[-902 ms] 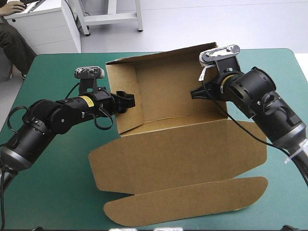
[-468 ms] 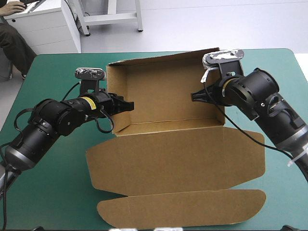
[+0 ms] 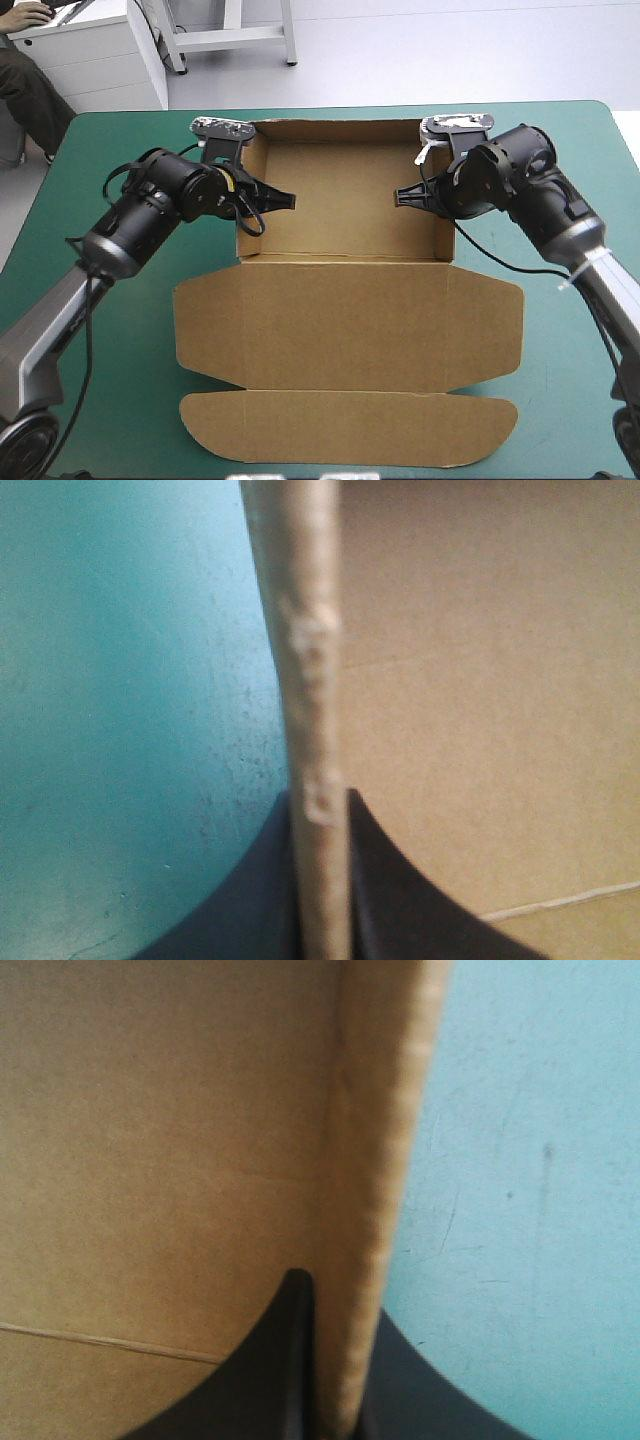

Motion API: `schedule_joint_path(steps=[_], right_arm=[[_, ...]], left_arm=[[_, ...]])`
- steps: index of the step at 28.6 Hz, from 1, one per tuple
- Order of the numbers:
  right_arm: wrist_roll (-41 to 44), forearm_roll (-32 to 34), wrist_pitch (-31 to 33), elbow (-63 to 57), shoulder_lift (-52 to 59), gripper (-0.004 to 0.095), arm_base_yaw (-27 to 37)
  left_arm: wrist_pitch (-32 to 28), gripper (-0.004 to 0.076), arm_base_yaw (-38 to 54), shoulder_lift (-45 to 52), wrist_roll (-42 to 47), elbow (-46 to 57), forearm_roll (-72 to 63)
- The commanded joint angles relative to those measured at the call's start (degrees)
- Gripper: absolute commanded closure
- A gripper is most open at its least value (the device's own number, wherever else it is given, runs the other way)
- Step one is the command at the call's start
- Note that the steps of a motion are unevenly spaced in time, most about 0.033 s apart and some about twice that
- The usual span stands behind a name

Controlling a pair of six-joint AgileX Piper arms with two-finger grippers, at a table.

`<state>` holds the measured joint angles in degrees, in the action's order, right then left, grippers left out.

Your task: Fold the box

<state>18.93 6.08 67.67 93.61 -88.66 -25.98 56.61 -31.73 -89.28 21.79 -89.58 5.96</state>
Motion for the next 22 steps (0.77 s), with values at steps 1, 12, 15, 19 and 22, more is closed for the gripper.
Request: schedule_joint_path(steps=[1,12,15,19,22], right_arm=[[-5.6,-6.1,-1.9,1.6,-1.8,0.0927,3.8],[-10.1,-7.5,-2.7,1.6,-10.0,0.0927,6.8],[-11.3,-7.5,-3.0,1.6,-11.4,0.0927,6.8],[-12.2,-7.5,-3.6,1.6,-13.3,0.0926,6.8],[-12.8,-7.6,-4.0,1.6,-13.6,0.0915,6.8]], left_arm=[[-0.9,0.0734,-0.8,-2.8,0.0,-6.3,1.9],[3.4,0.0734,-0.7,-14.6,0.5,-8.9,1.7],[3.9,0.0734,-0.7,-16.4,0.5,-8.9,1.8],[4.2,0.0734,-0.7,-17.3,0.3,-8.9,1.2],[3.7,0.0734,-0.7,-17.4,0.4,-8.9,1.2]])
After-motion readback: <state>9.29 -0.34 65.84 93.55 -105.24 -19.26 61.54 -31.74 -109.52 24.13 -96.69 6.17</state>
